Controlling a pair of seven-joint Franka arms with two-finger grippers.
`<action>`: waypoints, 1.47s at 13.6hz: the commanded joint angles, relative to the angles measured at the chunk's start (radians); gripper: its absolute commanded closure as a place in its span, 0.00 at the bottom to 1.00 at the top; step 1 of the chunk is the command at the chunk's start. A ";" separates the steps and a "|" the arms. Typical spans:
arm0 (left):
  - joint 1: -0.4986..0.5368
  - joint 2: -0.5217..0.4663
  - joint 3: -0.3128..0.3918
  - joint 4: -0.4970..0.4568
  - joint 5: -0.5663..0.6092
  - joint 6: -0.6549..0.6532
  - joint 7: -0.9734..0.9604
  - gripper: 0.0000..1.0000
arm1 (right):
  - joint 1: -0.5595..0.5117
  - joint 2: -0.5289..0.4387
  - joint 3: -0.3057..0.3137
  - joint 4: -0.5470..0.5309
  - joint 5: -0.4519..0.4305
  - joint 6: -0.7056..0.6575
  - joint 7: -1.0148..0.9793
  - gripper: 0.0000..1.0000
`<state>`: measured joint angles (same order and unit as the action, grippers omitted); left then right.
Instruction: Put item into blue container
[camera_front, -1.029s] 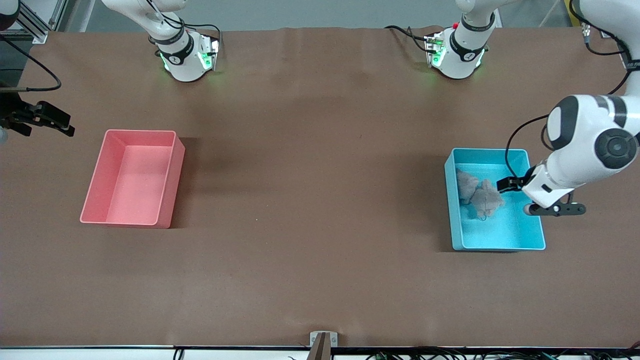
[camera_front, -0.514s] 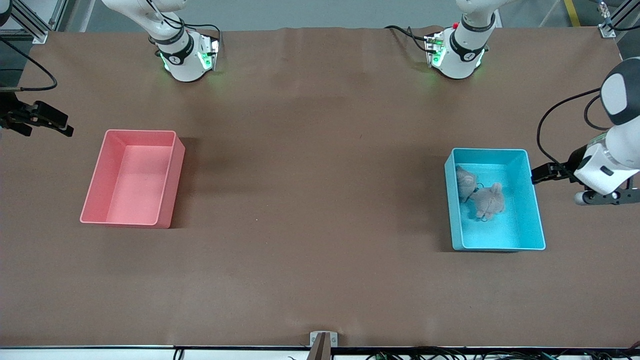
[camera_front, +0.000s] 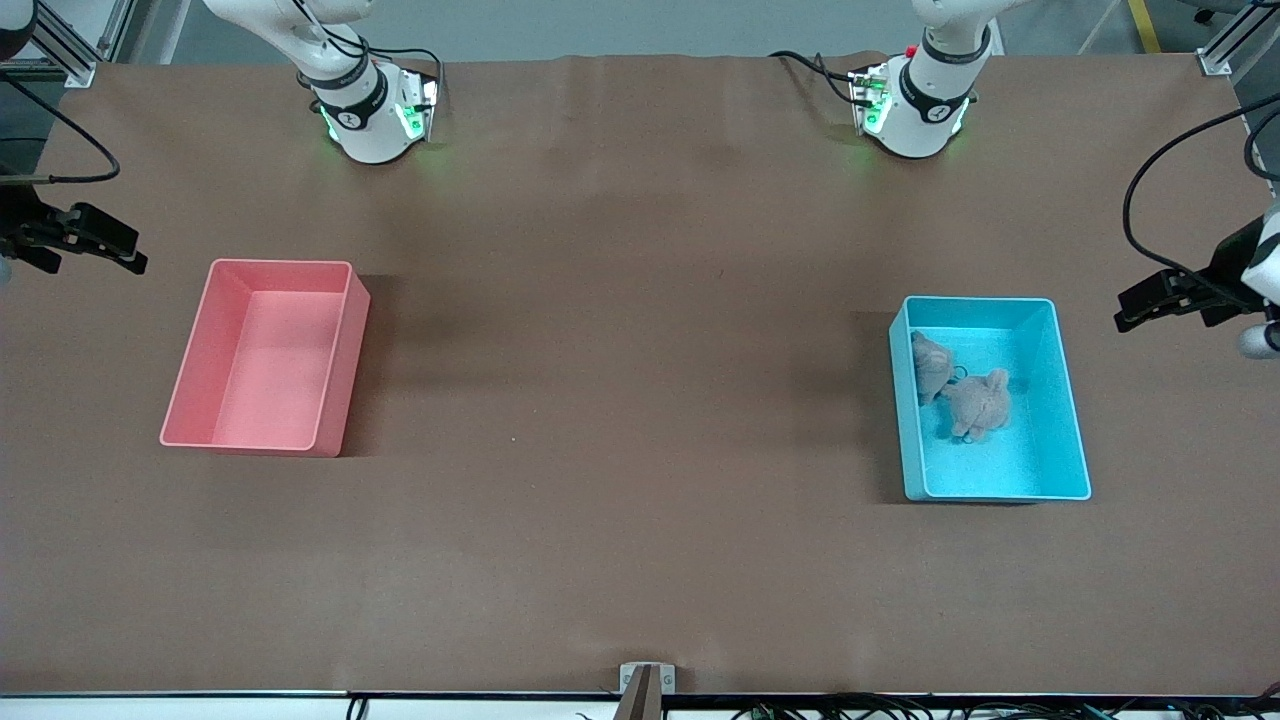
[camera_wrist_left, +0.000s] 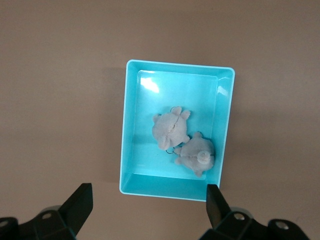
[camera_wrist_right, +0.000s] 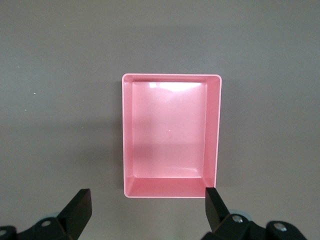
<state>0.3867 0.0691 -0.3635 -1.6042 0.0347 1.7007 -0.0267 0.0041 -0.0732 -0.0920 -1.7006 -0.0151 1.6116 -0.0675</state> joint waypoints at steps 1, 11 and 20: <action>-0.009 -0.015 0.003 0.023 -0.039 -0.024 0.014 0.00 | 0.004 -0.016 0.000 -0.016 0.024 0.008 -0.006 0.00; -0.430 -0.043 0.419 0.021 -0.044 -0.042 0.011 0.00 | 0.037 -0.022 -0.002 -0.016 0.047 0.002 -0.002 0.00; -0.427 -0.052 0.413 0.023 -0.053 -0.041 -0.002 0.00 | 0.017 -0.022 -0.009 -0.017 0.049 -0.012 -0.003 0.00</action>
<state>-0.0348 0.0368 0.0423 -1.5846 0.0034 1.6763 -0.0291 0.0402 -0.0735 -0.1029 -1.7004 0.0191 1.6056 -0.0672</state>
